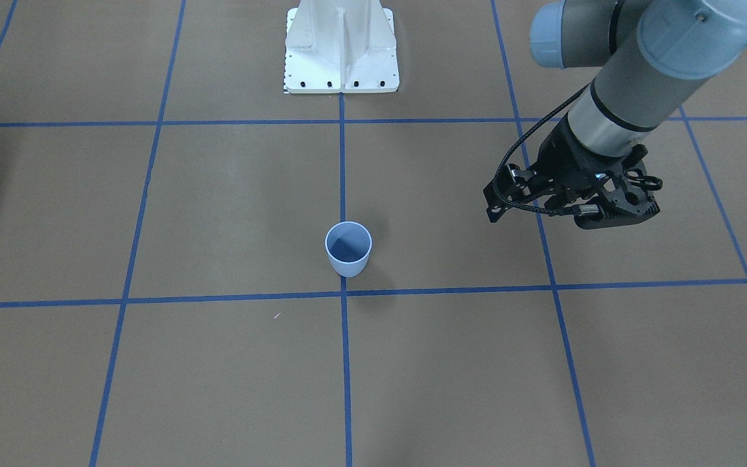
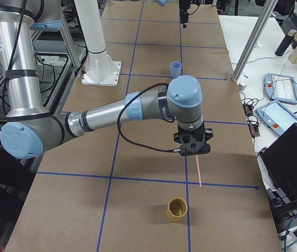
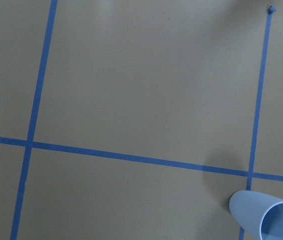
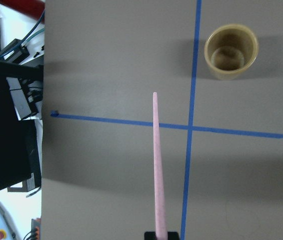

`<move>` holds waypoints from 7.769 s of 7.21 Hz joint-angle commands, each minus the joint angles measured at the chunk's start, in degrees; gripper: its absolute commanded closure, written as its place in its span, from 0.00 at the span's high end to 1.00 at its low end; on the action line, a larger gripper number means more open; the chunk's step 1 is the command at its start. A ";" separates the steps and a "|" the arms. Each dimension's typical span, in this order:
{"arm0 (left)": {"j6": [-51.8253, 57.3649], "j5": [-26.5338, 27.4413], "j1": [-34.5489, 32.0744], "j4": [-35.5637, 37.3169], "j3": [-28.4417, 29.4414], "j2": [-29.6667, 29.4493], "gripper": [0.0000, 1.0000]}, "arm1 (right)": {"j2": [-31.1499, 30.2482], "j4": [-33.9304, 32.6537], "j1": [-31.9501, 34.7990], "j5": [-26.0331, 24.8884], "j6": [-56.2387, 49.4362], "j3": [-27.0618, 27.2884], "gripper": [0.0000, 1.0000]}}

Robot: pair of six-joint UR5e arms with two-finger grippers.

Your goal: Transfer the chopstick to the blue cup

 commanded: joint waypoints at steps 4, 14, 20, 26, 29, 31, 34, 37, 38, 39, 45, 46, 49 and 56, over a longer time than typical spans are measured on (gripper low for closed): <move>14.84 -4.95 -9.81 0.54 0.46 3.92 0.98 | 16.24 -4.37 -23.44 -2.36 0.06 10.53 0.00; 20.34 -6.80 -12.03 -0.34 2.65 8.32 0.98 | 40.26 8.20 -53.80 -6.03 -0.12 -3.33 0.00; 21.40 -6.71 -12.55 -0.08 3.19 8.32 0.98 | 39.39 8.20 -58.20 -5.68 4.19 -7.29 0.00; 21.40 -6.62 -12.64 0.01 3.19 8.32 0.98 | 36.40 17.06 -60.22 -5.77 5.50 -13.00 0.14; 21.40 -6.62 -12.82 0.10 3.27 8.32 0.98 | 36.57 17.16 -60.57 -6.03 5.07 -13.01 1.00; 21.83 -6.62 -12.99 0.01 2.84 8.23 0.98 | 36.32 22.67 -59.88 -6.12 4.72 -12.49 1.00; 25.59 -6.71 -15.19 0.45 2.66 8.32 0.98 | 24.15 24.55 -50.78 -4.73 -5.87 -1.10 1.00; 32.44 -5.83 -17.02 0.36 2.48 10.86 0.98 | 7.80 24.37 -35.83 0.47 -29.20 -0.96 1.00; 37.26 -5.74 -17.91 0.28 2.40 13.13 0.98 | 1.40 24.37 -31.88 0.13 -41.57 -2.54 1.00; 44.44 -5.74 -20.44 0.28 2.74 16.03 0.98 | -3.11 24.37 -26.18 0.30 -56.57 -6.30 1.00; 64.81 -0.84 -29.16 -0.34 8.01 29.76 0.98 | -8.42 9.43 -9.51 -3.21 -92.23 -14.15 1.00; 64.82 -0.56 -29.17 -2.43 8.98 31.25 0.98 | -8.77 9.34 -9.25 -3.48 -91.97 -14.50 1.00; 63.42 -0.99 -30.74 -4.56 10.74 31.61 0.98 | -11.24 9.34 -8.90 -5.15 -92.05 -14.50 1.00; 62.00 -1.26 -32.07 -4.47 12.94 31.26 0.98 | -8.86 -1.73 -6.61 -5.06 -91.79 -10.11 1.00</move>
